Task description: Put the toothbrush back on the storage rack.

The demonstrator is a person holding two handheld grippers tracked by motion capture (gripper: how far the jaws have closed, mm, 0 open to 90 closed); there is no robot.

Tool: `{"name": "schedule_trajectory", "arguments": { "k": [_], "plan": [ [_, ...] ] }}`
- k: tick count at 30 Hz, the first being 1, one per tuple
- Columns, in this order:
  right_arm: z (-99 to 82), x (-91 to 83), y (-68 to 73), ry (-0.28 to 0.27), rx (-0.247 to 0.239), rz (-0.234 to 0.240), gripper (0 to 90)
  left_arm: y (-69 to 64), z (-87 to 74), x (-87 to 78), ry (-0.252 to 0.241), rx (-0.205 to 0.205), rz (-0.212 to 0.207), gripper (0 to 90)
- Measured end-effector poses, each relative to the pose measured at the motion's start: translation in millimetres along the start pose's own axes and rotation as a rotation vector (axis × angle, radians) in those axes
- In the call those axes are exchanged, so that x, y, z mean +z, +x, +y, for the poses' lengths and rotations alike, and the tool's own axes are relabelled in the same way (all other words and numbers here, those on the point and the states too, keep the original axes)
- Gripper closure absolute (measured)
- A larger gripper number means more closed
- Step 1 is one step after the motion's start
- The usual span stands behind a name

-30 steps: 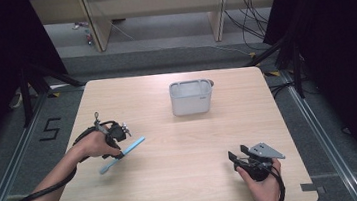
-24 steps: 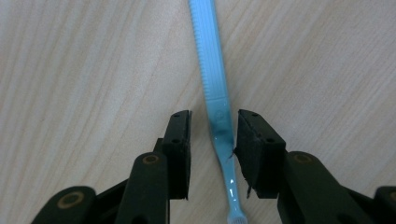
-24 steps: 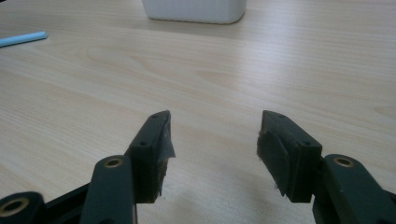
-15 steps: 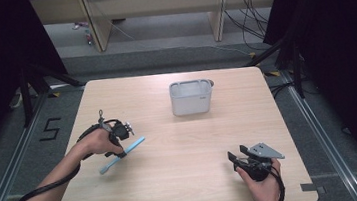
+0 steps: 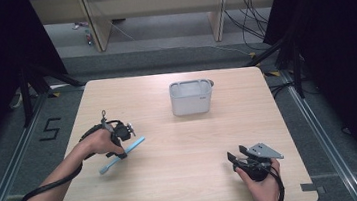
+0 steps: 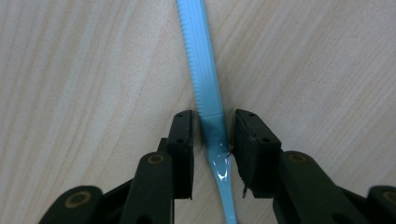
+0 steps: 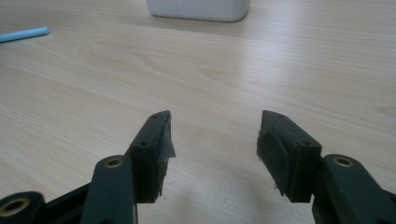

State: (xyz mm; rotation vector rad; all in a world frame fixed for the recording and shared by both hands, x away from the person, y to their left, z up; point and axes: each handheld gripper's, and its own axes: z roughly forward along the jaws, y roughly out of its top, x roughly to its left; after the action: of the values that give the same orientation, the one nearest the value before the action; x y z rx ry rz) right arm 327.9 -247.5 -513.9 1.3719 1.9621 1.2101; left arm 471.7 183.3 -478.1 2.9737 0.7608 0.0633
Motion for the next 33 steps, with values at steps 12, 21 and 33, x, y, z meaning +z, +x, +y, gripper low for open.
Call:
{"name": "schedule_trajectory", "arguments": {
  "k": [12, 21, 33],
  "plan": [
    [0.4, 1.3, -1.3, -0.001, -0.017, 0.013, 44.9, -0.2, 3.2, 0.8, 0.038, 0.026, -0.031, 74.9],
    [0.5, 4.7, 0.2, 0.023, -0.04, 0.039, 44.8, -5.4, 3.4, 0.4, 0.037, 0.113, -0.036, 78.2],
    [5.8, 5.9, 7.9, 0.088, -0.162, 0.105, 47.2, -33.2, -0.5, -19.0, -0.062, 0.211, -0.03, 78.2]
  ]
}}
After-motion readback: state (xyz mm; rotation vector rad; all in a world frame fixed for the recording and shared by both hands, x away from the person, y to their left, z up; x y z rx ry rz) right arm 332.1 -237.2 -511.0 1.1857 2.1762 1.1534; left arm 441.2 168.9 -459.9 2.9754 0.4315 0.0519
